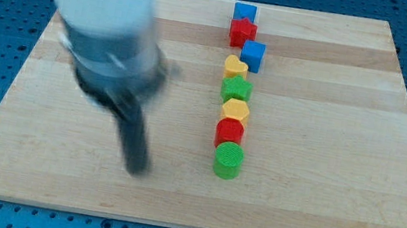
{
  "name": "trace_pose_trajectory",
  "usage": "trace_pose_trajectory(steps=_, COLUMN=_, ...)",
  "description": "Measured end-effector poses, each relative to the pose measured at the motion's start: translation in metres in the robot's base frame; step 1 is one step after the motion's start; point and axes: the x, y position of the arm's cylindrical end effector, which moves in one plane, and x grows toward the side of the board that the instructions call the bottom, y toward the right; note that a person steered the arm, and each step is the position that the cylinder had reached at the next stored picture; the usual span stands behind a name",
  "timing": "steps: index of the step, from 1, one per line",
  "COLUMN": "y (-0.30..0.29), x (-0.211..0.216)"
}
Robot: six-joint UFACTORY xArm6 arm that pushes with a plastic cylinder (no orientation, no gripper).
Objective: Move the blue cube top left to the yellow heart
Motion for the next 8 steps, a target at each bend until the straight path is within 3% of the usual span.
trace_pose_trajectory(steps=1, y=0.088, x=0.019)
trace_pose_trajectory(steps=2, y=0.175, x=-0.048)
trace_pose_trajectory(steps=3, y=0.203, x=-0.143)
trace_pose_trajectory(steps=4, y=0.178, x=-0.238)
trace_pose_trajectory(steps=5, y=0.124, x=-0.247)
trace_pose_trajectory(steps=7, y=0.089, x=-0.251)
trace_pose_trajectory(steps=8, y=0.134, x=-0.249)
